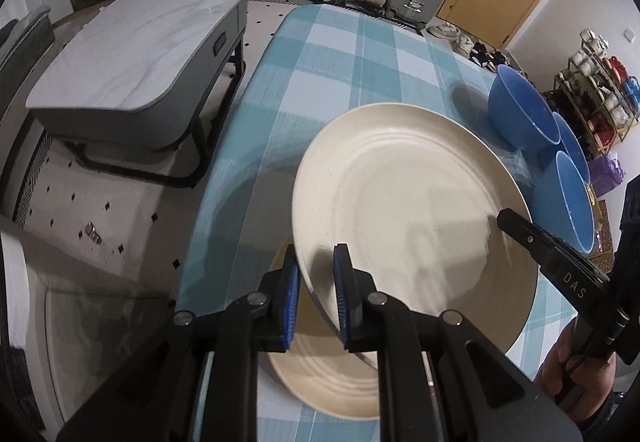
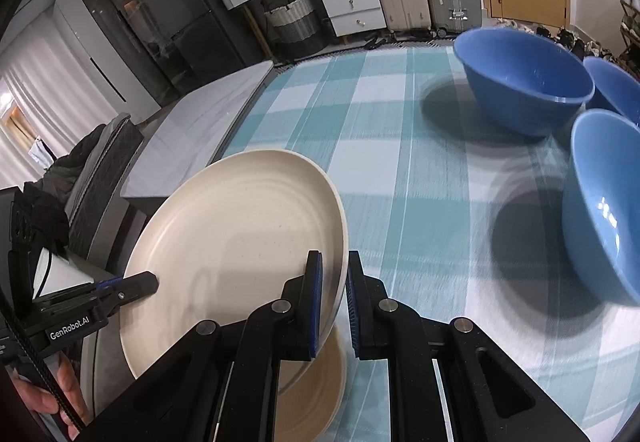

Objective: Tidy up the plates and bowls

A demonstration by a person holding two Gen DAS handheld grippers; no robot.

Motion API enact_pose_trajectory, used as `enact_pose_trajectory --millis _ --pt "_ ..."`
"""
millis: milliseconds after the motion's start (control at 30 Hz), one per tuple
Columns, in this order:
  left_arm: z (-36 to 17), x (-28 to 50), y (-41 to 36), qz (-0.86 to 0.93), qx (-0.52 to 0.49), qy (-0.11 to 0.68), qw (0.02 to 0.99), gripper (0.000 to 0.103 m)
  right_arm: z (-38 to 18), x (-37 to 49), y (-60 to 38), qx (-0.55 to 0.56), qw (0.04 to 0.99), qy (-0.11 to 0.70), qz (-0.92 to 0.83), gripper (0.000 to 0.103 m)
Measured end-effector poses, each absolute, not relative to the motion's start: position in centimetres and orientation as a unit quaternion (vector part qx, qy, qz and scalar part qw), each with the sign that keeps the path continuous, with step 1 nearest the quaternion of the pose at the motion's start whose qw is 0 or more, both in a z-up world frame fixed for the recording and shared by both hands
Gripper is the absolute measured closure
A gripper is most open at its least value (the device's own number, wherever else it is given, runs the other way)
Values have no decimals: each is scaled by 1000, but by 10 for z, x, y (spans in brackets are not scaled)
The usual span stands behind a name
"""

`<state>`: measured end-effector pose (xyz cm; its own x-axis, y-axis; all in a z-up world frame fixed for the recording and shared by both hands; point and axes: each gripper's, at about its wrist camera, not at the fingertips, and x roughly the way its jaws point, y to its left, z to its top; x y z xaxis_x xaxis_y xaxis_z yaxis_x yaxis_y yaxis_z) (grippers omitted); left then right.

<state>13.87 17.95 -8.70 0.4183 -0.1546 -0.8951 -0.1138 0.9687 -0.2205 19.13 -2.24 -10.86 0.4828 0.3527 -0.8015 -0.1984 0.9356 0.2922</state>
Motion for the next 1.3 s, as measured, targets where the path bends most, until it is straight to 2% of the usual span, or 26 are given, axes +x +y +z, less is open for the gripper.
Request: enact_pose_trajectory --millis 667,1133,1300 --pt "-123 87 184 1 -129 548 827 89 -147 144 -11 53 842 508 176 92" --pt "-117 89 192 5 -126 541 831 89 -141 135 6 -27 854 496 157 90" --pt "-124 94 193 3 -127 548 827 89 -138 133 2 -22 858 489 156 90"
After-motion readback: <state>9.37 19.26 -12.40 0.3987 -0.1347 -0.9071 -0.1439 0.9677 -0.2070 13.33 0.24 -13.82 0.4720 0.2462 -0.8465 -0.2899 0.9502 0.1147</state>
